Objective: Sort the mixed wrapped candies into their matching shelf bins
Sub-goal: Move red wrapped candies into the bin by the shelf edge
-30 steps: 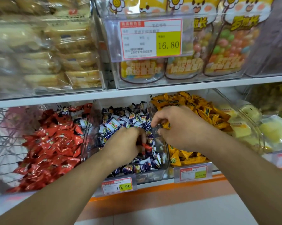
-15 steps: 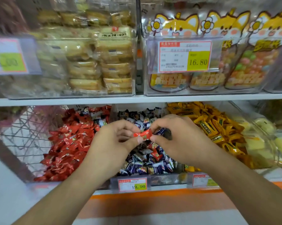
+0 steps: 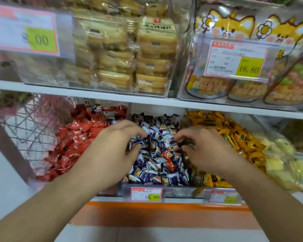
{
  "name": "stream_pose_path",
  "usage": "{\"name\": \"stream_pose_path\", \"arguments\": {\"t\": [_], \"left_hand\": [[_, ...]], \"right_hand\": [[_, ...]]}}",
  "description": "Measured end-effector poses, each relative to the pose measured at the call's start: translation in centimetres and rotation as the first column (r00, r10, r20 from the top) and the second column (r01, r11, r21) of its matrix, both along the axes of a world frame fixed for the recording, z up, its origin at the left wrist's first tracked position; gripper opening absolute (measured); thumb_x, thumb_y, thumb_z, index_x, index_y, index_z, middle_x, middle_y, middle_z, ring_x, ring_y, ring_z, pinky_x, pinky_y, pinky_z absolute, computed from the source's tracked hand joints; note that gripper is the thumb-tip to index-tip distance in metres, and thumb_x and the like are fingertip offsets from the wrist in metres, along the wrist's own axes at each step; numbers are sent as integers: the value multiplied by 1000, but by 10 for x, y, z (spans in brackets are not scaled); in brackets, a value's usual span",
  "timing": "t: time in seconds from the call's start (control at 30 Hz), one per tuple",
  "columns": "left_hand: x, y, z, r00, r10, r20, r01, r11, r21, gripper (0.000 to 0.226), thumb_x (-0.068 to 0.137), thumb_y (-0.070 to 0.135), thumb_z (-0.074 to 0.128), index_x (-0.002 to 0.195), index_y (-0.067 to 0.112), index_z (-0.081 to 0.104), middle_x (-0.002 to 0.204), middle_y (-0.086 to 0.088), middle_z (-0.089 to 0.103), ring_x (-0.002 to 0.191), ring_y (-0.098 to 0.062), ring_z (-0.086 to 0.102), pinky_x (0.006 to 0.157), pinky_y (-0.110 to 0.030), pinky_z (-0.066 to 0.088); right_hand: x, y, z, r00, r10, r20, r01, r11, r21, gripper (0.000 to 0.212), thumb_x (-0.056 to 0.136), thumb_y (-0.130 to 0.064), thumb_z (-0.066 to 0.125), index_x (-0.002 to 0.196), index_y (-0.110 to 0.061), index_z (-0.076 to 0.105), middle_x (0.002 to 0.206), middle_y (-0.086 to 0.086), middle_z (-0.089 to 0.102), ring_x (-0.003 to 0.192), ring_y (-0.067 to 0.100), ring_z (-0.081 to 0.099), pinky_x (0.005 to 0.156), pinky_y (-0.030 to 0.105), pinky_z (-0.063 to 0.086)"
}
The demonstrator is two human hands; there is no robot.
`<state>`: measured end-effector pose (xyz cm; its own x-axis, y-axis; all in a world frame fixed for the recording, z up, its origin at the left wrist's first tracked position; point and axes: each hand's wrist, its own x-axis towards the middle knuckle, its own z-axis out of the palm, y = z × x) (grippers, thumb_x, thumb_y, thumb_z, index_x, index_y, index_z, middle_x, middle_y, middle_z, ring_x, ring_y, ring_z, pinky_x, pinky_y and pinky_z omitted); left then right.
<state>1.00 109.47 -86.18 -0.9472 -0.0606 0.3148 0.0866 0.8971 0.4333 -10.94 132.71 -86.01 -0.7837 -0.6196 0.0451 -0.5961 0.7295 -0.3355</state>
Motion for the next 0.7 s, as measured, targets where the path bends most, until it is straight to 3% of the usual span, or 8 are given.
{"name": "stream_pose_path", "arguments": {"t": [0.07,0.13,0.23,0.33,0.43,0.5,0.6,0.7], "left_hand": [[-6,12,-8,994,-92,62,91,996,24,29,95,21,68,121,34,68,111,26,55,93,19,50,83,5,31],[-16,24,-16,983,-141,122,135,989,56,31,97,23,68,125,35,65,103,27,50,89,17,51,75,2,36],[-35,41,-26,963,-181,202,165,982,92,28,98,20,67,122,32,65,103,19,56,88,4,58,79,-10,49],[-63,55,-41,941,-201,273,196,979,48,25,94,18,71,116,30,68,107,7,69,94,-9,66,85,-33,58],[-85,61,-57,908,-190,374,221,974,-41,35,90,18,74,121,34,67,106,4,71,89,-17,67,79,-32,58],[-94,63,-62,891,-178,418,245,963,-112,27,88,19,74,111,34,70,103,4,70,84,-16,65,76,-31,57],[-98,64,-66,898,-144,416,238,954,-183,15,86,19,74,97,29,72,98,5,68,86,-18,66,77,-37,59],[-93,64,-65,919,-121,375,190,969,-155,14,89,19,75,98,29,72,95,6,70,83,-14,67,75,-37,59]], "right_hand": [[-2,3,6,1000,-11,7,11,1000,-11,30,99,-18,69,123,-36,70,128,-15,63,106,-3,46,88,12,37],[-4,8,10,999,-20,26,21,1000,-23,27,99,-21,70,122,-36,70,128,-16,63,107,-4,48,82,7,34],[-6,15,10,999,-28,26,29,1000,-10,23,98,-24,71,118,-35,71,128,-15,64,116,1,55,86,11,37],[-8,19,6,999,-30,37,31,999,-18,22,96,-26,72,115,-37,72,129,-15,64,124,7,56,95,18,43],[-11,23,3,994,-44,99,50,997,-58,19,96,-25,72,113,-35,73,134,-11,63,127,9,57,99,23,46],[-12,24,2,993,-40,113,48,996,-69,18,96,-25,71,112,-34,73,138,-9,61,130,11,56,100,24,46],[-13,25,2,993,-26,114,32,998,-55,17,98,-24,69,113,-33,72,138,-10,60,130,13,54,101,26,45],[-15,25,0,993,-21,115,28,998,-60,16,99,-23,68,111,-33,72,133,-10,61,126,15,56,103,32,50]]}}
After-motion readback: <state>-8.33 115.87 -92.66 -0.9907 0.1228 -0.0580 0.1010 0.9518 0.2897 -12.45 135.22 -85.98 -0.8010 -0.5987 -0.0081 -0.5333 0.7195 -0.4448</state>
